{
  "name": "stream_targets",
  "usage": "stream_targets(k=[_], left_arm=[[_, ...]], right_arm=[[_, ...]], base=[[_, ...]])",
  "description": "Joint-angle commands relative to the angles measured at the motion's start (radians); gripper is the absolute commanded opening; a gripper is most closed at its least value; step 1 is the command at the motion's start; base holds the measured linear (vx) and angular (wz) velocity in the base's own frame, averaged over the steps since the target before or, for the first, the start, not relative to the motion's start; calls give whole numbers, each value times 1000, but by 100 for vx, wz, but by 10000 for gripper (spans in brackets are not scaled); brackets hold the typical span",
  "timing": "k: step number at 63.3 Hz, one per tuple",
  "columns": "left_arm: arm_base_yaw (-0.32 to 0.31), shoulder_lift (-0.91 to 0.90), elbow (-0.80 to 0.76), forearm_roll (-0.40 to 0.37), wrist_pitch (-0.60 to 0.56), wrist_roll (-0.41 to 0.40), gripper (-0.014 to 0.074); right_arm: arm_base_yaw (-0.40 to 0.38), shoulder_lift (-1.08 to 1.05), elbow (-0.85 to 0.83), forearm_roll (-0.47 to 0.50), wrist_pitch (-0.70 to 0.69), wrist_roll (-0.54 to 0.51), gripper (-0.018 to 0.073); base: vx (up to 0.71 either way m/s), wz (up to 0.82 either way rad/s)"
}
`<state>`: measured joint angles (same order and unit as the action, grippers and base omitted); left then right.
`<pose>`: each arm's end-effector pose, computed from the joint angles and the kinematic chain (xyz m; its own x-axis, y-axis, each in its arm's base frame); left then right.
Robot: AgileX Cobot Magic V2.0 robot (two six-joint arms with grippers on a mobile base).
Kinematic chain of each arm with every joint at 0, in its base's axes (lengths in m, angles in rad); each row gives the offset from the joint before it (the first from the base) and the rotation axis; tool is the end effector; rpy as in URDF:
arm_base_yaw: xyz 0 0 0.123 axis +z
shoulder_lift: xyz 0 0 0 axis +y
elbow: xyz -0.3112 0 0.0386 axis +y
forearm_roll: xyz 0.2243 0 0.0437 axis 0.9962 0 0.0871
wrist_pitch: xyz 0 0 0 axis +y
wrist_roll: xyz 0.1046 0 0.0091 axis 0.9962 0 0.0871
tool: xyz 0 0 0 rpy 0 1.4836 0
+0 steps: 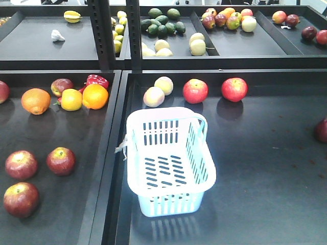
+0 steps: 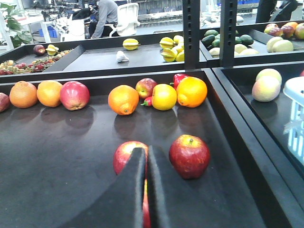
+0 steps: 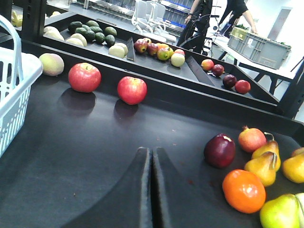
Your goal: Pick three apples into basket with both arms
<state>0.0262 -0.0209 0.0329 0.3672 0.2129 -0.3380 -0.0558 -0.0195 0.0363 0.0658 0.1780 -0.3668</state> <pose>0.0165 0.0084 0.1831 -0.1257 0.0183 -0.9919 -0.0987 0.9946 0.0308 0.0175 0.0002 0.1842 -0.1152 -0.2915 -0.9496 0.0104 0.9556 -0.2946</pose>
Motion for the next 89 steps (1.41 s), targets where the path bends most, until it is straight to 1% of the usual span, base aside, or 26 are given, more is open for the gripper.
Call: stream_targets(k=[1, 89], left_arm=[[-4, -14, 10, 3, -73, -6, -6], [-4, -14, 10, 3, -73, -6, -6]], right_arm=[[-5, 0, 1, -5, -75, -7, -3], [-5, 0, 1, -5, -73, -7, -3]], base=[[7, 5], [4, 2]])
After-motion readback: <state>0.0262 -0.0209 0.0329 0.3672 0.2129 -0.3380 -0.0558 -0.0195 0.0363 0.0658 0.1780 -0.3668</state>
